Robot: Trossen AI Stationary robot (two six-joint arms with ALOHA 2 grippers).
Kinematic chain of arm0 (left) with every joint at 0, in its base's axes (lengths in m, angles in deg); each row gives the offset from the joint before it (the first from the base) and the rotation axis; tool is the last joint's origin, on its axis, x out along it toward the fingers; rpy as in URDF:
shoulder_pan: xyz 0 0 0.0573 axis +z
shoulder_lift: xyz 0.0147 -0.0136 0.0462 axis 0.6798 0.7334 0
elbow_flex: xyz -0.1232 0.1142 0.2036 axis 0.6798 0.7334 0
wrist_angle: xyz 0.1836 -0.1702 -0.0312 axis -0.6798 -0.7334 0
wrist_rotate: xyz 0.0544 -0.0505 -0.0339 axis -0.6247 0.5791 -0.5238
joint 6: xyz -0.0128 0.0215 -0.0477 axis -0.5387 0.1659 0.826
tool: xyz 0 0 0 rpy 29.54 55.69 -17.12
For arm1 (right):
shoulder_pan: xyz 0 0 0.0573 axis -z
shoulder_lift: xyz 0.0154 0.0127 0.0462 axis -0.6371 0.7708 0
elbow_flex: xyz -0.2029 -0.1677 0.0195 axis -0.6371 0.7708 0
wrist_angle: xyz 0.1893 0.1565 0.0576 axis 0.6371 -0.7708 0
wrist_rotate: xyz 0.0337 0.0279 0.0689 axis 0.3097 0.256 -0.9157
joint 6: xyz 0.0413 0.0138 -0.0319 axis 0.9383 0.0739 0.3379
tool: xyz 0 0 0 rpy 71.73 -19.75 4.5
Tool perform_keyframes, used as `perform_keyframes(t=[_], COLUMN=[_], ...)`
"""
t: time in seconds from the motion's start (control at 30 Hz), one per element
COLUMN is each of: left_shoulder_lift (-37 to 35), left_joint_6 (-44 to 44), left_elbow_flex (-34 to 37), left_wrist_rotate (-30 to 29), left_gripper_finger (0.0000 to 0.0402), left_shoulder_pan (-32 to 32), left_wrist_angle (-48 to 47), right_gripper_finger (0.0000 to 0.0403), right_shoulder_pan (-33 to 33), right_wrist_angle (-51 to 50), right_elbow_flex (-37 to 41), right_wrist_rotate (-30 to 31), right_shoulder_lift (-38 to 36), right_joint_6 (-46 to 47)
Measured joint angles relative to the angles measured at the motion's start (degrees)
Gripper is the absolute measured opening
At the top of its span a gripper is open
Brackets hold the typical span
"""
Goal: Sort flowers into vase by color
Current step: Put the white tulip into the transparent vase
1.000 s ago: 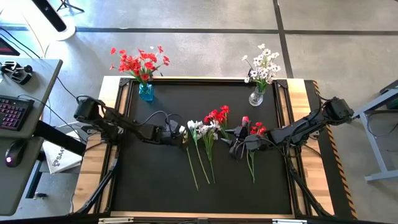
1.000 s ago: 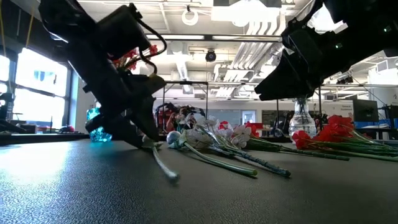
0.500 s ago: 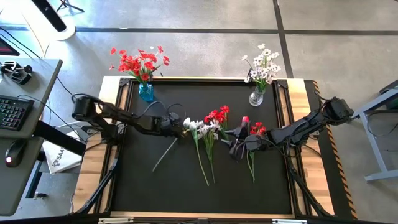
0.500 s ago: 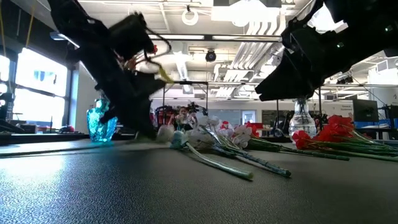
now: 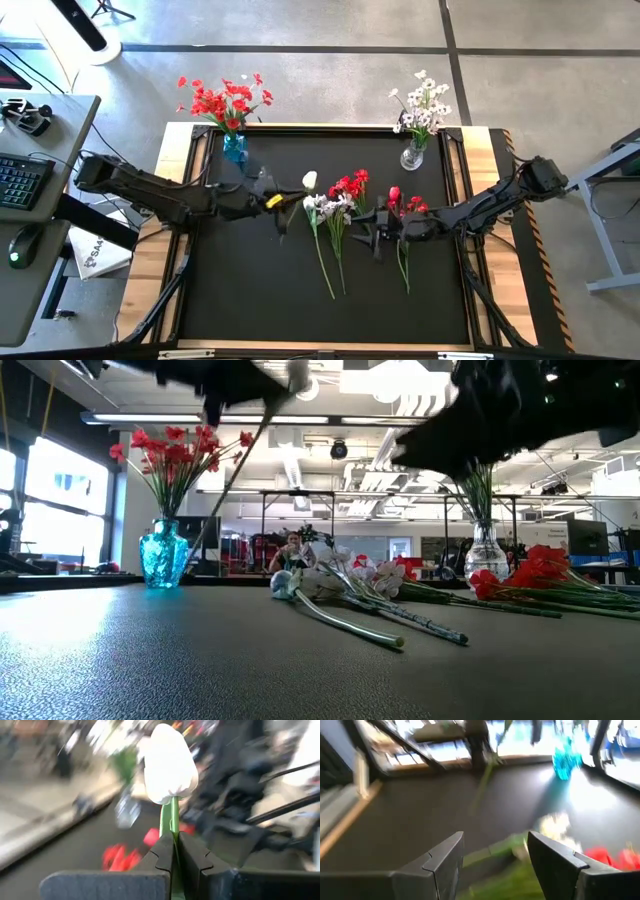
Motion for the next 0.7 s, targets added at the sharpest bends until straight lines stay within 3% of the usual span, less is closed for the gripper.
perform_keyframes(t=[0.17, 0.27, 0.47, 0.7], left_shoulder_lift=[2.46, 5.02, 9.19, 9.75], left_joint_6=[-10.75, -13.78, -15.54, -15.19], left_elbow_flex=[0.00, 0.00, 0.02, 0.02], left_wrist_rotate=[5.13, 6.94, 7.25, 7.23], left_gripper_finger=[0.0003, 0.0003, 0.0003, 0.0004], left_shoulder_pan=[-4.00, -5.29, -5.72, -5.72], left_wrist_angle=[14.26, 20.07, 24.23, 24.67], right_gripper_finger=[0.0216, 0.0216, 0.0215, 0.0165], right_shoulder_pan=[1.57, 2.63, 3.55, 4.27], right_wrist_angle=[16.26, 19.94, 17.87, 1.52], right_elbow_flex=[-0.58, -4.54, -16.67, -26.42], right_wrist_rotate=[-7.46, -8.81, -9.87, -8.72], right_shoulder_lift=[5.89, 10.37, 16.97, 16.74], right_joint_6=[-4.09, -4.97, -10.44, -9.61])
